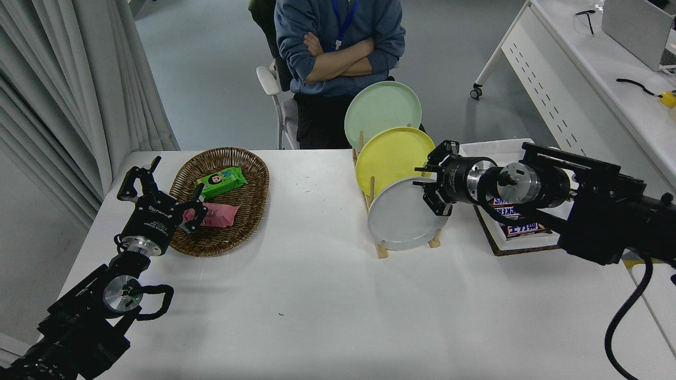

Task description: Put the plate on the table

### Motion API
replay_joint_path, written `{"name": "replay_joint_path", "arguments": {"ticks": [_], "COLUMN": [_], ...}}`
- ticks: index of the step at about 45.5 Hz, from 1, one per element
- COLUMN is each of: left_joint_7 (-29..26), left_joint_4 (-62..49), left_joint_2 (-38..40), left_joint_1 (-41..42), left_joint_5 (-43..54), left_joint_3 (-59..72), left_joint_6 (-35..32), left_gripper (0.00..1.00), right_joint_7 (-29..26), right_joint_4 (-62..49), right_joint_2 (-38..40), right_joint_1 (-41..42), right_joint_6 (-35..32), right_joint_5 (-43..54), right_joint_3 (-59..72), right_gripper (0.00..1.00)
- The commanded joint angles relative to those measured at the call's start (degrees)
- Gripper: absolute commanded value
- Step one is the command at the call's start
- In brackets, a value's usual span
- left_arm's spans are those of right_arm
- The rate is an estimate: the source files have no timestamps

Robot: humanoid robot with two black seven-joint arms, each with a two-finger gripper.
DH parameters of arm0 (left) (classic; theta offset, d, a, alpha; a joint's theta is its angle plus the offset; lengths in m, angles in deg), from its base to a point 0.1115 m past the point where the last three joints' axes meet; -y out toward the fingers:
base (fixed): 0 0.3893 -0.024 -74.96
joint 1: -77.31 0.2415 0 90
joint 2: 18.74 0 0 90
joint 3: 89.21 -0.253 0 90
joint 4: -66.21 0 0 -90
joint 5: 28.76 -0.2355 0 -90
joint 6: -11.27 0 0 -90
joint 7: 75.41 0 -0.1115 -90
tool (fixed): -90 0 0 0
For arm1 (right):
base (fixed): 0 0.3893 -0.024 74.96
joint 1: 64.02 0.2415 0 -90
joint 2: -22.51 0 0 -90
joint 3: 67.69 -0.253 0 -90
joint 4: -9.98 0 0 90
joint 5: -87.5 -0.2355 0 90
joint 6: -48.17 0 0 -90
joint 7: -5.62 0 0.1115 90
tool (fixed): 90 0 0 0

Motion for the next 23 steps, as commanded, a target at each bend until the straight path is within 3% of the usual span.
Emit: {"name": "replay_joint_path", "arguments": {"ticks": [1, 23], "left_joint_7": [0.0, 0.0], "left_joint_4": [0.0, 0.0], "left_joint_2": [0.0, 0.0], "left_joint_1": [0.0, 0.0], "left_joint_5": [0.0, 0.1], "left_joint_3": [0.0, 0.0], "left_joint_6": [0.0, 0.0], "left_gripper": [1.0, 1.0], "right_joint_7": [-0.5, -1.2], "right_joint_4": [0.0, 0.0], "right_joint_2": [0.0, 0.1], "right_joint_1": [-0.1, -0.2], "right_joint_6": [0.0, 0.4], "right_joint_5": [0.0, 0.1], "right_joint_3": [-0.6, -0.9], "right_gripper": [0.2, 0.14]}}
